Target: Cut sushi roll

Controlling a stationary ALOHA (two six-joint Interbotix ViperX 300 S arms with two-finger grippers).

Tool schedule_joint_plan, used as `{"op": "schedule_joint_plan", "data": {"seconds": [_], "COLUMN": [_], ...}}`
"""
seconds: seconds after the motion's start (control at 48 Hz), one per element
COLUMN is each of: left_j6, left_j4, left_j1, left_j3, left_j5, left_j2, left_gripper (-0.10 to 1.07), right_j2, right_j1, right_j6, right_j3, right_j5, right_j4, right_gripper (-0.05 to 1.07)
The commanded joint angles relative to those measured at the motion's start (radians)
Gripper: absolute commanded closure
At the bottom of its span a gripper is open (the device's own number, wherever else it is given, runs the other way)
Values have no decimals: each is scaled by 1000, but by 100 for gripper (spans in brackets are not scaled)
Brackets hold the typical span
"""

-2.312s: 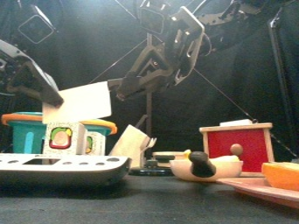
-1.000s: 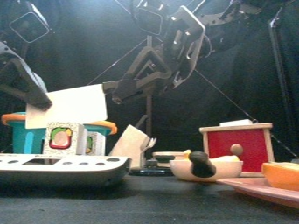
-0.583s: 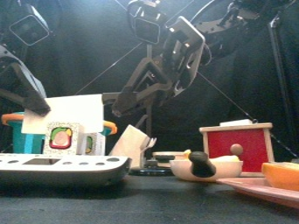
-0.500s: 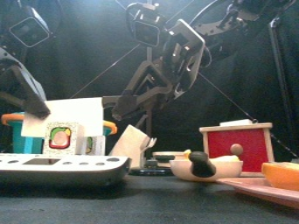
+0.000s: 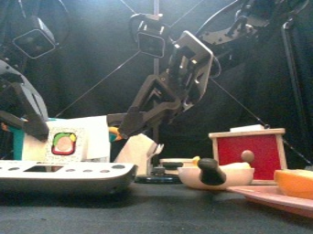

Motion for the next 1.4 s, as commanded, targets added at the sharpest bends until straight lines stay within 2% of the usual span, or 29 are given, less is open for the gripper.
{"op": "schedule_joint_plan", "data": {"seconds": [0.0, 0.333, 0.771, 1.125, 1.375], "left_j6": [0, 0, 15, 112, 138], "left_j4": [2, -28, 0, 12, 14], "left_j1": [-3, -40, -32, 38, 74], "left_j3": [-29, -37, -43, -32, -25], "left_j5": [-6, -3, -9, -11, -11], "left_j2": [-3, -2, -34, -107, -152], "left_gripper": [60, 60, 60, 60, 60], "right_j2": [-20, -17, -58, -69, -75], "right_j1": [3, 32, 23, 2, -8], "right_j6": [0, -2, -5, -3, -5], "right_j3": [-34, -37, -52, -80, -81], "right_j5": [-5, -6, -6, -5, -6], "right_j4": [3, 17, -32, -75, -75], "right_gripper": [60, 60, 60, 60, 60]}}
